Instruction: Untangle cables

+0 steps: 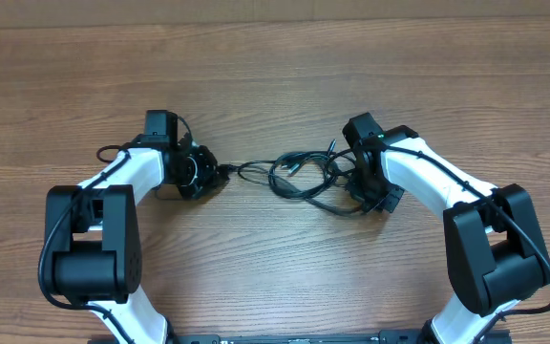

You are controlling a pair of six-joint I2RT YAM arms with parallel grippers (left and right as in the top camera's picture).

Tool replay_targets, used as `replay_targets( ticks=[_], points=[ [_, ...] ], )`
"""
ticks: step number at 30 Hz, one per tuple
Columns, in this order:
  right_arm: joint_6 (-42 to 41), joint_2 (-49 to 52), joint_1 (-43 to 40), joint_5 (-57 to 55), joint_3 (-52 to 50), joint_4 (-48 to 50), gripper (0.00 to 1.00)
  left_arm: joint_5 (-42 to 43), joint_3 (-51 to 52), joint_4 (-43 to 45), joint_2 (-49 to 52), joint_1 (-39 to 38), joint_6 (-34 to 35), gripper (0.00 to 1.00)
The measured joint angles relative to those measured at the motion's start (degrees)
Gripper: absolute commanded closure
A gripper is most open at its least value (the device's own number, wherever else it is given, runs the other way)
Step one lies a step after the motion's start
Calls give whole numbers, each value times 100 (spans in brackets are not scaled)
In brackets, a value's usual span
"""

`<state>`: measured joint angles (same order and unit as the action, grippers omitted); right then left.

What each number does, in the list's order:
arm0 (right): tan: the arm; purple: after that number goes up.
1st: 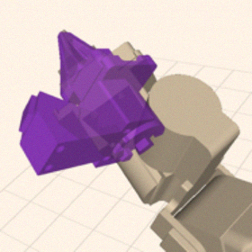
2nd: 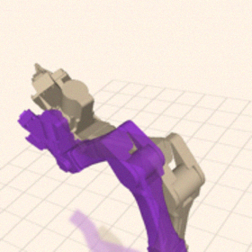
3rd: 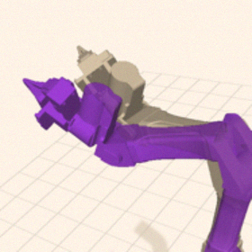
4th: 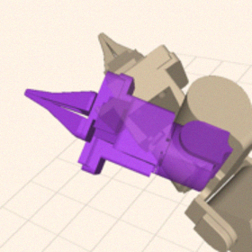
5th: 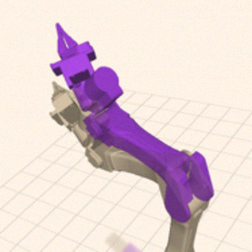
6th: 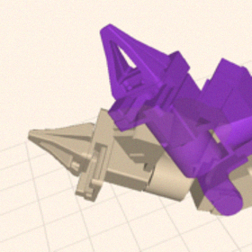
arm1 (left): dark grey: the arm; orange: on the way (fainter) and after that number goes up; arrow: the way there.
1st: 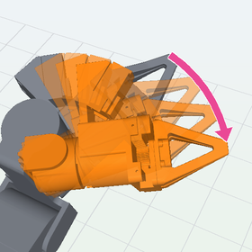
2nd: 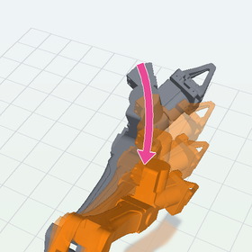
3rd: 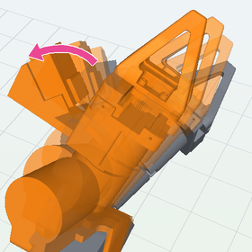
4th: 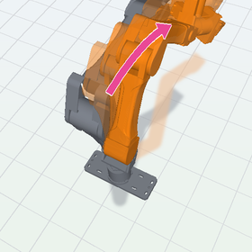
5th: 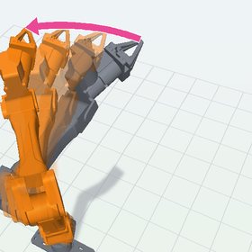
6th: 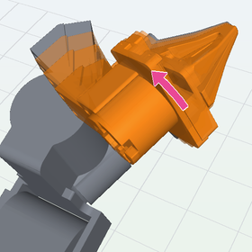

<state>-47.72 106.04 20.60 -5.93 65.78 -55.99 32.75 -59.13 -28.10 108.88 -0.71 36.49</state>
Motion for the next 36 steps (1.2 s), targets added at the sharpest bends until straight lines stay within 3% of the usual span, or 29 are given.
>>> replay_targets(
  ticks=[4,9,19,22,27,36],
  points=[
    [212,7,0,-4,0,11,80,-321,-271,-640,0,22,-245,86],
    [378,31,0,81,0,39,80,-769,-717,-1215,0,22,-610,67],
    [442,33,0,903,0,345,80,-315,-809,-1668,0,-413,-1145,61],
    [450,33,0,1016,0,339,80,-278,-809,-1665,0,-761,-1143,65],
    [452,33,0,1303,0,330,80,-444,-809,-1438,0,-1471,-702,65],
    [452,33,0,1585,0,332,80,-1290,-809,-769,0,-2415,715,66]
  ],
)
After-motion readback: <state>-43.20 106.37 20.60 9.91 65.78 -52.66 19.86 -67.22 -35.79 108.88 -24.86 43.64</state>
